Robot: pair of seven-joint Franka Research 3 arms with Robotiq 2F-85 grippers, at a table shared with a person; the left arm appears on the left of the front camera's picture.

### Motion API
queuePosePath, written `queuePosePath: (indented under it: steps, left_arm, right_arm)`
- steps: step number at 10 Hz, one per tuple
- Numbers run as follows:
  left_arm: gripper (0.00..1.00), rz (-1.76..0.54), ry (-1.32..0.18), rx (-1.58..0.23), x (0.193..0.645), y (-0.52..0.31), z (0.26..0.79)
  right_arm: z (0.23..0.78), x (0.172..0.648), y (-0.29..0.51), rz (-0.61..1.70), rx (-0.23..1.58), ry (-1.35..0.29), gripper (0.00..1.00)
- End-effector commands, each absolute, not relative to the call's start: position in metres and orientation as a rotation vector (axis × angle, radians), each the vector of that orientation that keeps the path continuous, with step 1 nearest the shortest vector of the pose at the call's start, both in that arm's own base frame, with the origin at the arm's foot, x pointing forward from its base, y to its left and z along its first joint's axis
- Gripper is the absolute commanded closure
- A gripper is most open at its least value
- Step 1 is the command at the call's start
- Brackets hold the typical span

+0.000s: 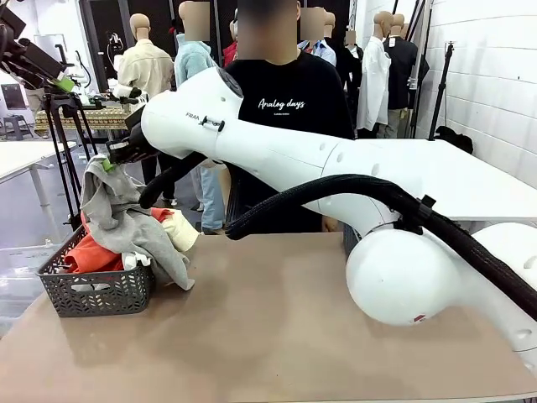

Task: Sort the tops and bottoms.
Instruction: Sort the clothes according to human instructions.

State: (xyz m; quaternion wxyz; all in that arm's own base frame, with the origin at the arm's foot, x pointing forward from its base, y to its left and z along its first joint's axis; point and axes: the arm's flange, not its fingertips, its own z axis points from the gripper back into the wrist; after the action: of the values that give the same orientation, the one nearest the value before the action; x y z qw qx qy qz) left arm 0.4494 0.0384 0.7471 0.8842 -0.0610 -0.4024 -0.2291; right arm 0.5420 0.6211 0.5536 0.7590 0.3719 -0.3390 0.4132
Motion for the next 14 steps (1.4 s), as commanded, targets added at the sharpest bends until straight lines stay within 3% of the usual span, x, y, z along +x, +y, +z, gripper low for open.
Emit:
queuePosePath:
  steps: [1, 2, 5, 9, 14]
  left_arm:
    - [0.00, -0.475, -0.839, -0.124, 0.448, 0.039, 0.748]
    - [0.00, -0.475, -0.839, -0.124, 0.448, 0.039, 0.748]
    - [0.00, -0.475, -0.839, -0.124, 0.448, 0.039, 0.748]
    - [0.00, -0.475, -0.839, -0.124, 0.448, 0.039, 0.748]
    - [0.00, -0.475, -0.839, -0.124, 0.448, 0.039, 0.748]
  right_arm:
    - [0.549, 0.542, 0.622, 0.904, 0.807, -0.725, 1.00]
    - [0.526, 0.587, 0.653, 1.008, 0.877, -0.579, 1.00]
    - [0.494, 0.649, 0.731, 1.130, 0.769, -0.496, 1.00]
    - [0.479, 0.670, 0.802, 1.256, 0.576, -0.447, 1.00]
    - [0.432, 0.681, 0.877, 1.393, 0.490, -0.395, 1.00]
